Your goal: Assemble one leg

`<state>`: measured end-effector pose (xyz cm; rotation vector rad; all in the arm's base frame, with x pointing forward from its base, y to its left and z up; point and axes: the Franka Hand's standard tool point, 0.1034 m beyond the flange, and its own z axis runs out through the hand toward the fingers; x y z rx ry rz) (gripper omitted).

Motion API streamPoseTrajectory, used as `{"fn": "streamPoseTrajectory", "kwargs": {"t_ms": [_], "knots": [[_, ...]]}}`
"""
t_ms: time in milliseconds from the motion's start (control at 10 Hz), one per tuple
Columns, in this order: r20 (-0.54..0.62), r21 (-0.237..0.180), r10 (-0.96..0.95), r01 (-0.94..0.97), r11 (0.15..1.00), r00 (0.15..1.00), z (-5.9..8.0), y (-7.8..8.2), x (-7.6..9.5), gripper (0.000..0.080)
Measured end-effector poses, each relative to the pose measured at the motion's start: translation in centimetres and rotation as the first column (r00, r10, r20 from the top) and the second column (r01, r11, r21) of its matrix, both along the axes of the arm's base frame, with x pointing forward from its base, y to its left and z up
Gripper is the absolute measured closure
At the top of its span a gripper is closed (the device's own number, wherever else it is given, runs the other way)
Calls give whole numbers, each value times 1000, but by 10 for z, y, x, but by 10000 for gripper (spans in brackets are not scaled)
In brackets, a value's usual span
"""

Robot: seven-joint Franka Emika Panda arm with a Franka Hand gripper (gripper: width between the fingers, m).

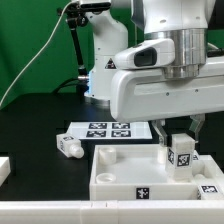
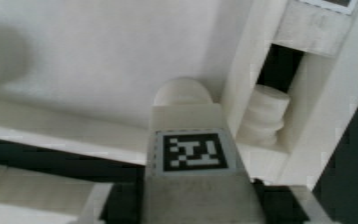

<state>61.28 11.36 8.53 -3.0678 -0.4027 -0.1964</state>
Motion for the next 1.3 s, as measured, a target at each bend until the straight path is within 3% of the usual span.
{"fn": "streamPoseTrajectory", "kwargs": {"t_ms": [300,600,1000,1200,1300], "knots": [[-9,19,-140,140,990,990,0,0,0,517],[-38,48,-496,498,866,867,-1,1,0,517],[-96,65,-819,824,562,566,-2,3,-3,517],[-134,64,-927,936,345,351,-3,9,-4,515],[-137,64,-934,944,324,330,-3,9,-4,515]]}}
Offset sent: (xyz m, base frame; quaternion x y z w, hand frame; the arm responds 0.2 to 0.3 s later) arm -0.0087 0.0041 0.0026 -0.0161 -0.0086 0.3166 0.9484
